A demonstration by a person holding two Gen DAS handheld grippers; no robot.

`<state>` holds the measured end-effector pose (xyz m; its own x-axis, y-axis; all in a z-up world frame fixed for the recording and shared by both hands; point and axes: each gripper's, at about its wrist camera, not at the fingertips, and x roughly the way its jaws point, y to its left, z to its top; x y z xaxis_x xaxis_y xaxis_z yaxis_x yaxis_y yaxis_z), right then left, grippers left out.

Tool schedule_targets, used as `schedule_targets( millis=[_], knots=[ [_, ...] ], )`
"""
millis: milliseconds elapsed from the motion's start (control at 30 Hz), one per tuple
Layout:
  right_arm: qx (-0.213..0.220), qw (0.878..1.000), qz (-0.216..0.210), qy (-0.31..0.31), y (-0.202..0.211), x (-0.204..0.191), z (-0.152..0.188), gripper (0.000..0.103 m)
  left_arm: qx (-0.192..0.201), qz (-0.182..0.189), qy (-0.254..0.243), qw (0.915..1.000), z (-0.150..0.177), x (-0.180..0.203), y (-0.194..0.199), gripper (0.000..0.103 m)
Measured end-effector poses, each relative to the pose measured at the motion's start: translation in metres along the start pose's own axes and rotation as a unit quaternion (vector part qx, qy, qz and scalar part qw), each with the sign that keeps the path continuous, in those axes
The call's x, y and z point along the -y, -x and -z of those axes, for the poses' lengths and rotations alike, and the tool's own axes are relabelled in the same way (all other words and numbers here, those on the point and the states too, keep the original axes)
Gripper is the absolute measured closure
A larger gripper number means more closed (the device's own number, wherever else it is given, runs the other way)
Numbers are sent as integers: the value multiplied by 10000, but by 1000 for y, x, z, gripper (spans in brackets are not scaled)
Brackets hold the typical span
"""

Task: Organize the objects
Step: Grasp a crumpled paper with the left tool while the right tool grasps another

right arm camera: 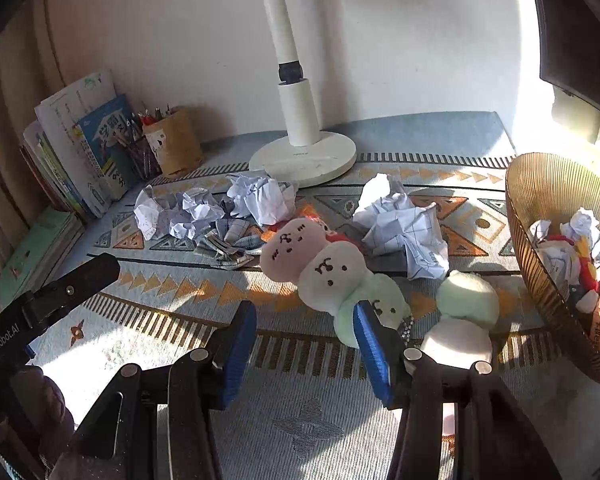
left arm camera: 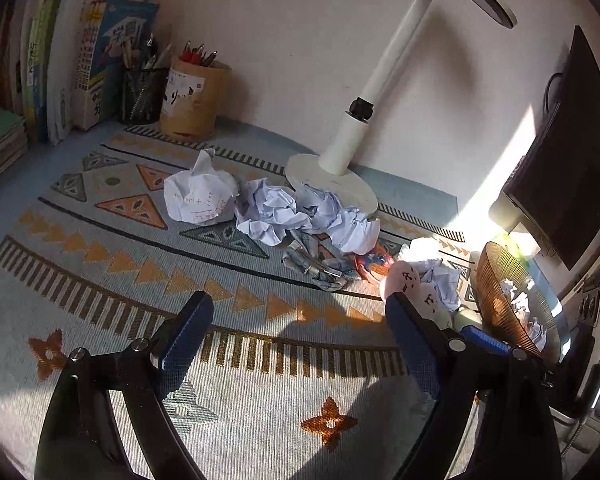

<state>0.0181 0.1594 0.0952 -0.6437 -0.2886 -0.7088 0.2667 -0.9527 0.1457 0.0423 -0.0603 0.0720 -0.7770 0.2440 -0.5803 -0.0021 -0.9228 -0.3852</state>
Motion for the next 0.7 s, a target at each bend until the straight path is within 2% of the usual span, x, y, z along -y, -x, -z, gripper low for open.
schedule_targets(
  millis=[100,167,233,300,367,433,500,533,567,633,700],
  knots=[
    [-47,9999,-123,53,-20,-10,-35,53,104,-126,-21,9999,-40,-24,10,15],
    [-231,9995,-203,-1,-47,-12,-52,46,138,-419,-69,9990,-60,-39,-3,15],
    [-506,9985,-210,-98,-75,-11,-64,45,-218,-313,-65,9993,-75,-51,-34,15],
    [-554,9980,-213,-197,-93,-8,-73,45,-576,-442,-100,9973,-84,-59,-67,15],
    [-774,9967,-165,-201,-113,-7,-78,39,-672,-565,-105,9961,-87,-65,-89,15],
    [-961,9945,-352,-223,-129,-7,-81,39,-840,-427,-79,9955,-86,-68,-105,15],
    [-970,9950,-216,-105,-138,-11,-81,39,-830,-345,-52,9959,-83,-71,-111,17],
    [-926,9956,-151,-14,-140,-14,-81,39,-808,-364,-93,9960,-81,-70,-113,24],
    [-861,9961,-188,36,-141,-16,-81,51,-845,-396,-139,9955,-80,-69,-115,36],
    [-763,9967,-212,148,-137,-21,-81,62,-779,-471,-166,9957,-80,-70,-115,42],
    [-631,9976,-181,224,-127,-24,-80,64,-704,-364,-45,9968,-81,-73,-111,46]
  ],
)
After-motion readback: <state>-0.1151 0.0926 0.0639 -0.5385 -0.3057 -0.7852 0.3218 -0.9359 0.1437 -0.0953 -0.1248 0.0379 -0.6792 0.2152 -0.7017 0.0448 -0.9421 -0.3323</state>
